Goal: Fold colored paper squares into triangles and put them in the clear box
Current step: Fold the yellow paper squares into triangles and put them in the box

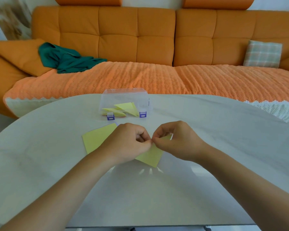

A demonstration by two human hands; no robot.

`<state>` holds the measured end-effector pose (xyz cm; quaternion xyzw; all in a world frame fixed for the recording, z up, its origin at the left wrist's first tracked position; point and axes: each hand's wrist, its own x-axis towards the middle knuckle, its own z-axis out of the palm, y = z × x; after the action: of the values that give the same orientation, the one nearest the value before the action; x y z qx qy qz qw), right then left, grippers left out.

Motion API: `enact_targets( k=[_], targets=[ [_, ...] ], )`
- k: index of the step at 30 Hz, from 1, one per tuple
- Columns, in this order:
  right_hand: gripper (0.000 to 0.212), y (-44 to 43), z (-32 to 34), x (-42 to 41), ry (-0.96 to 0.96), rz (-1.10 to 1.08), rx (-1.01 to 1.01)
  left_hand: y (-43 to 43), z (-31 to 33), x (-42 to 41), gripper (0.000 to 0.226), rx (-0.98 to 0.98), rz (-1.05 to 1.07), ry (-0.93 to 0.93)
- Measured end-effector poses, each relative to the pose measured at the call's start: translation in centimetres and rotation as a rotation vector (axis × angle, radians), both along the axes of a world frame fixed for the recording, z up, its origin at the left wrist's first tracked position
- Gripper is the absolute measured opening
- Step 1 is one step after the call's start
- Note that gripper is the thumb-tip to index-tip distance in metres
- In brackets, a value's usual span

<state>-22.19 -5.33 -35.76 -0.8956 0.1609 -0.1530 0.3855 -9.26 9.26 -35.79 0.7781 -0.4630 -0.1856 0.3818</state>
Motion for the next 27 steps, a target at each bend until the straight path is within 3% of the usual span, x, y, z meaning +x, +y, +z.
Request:
enact_targets(
  k=[8, 17, 22, 27],
  targets=[
    [0.007, -0.3, 0.2, 0.0, 0.074, 0.055, -0.122, 0.0, 0.2, -0.2, 0.013, 0.045, -0.040, -0.063],
    [0.008, -3.8, 0.0, -1.0, 0.119, -0.051, -0.198, 1.1, 1.1, 1.7, 0.017, 0.094, 0.030, -0.154],
    [0.008, -2.8, 0.1, -0.3, -0.028, -0.015, -0.076, 0.8, 0.9, 1.3, 0.013, 0.071, 0.036, -0.170],
    [0.008, -1.6, -0.2, 0.3, 0.019, 0.059, -0.086, 0.4, 0.7, 0.8, 0.011, 0.027, 0.043, -0.187]
  ],
)
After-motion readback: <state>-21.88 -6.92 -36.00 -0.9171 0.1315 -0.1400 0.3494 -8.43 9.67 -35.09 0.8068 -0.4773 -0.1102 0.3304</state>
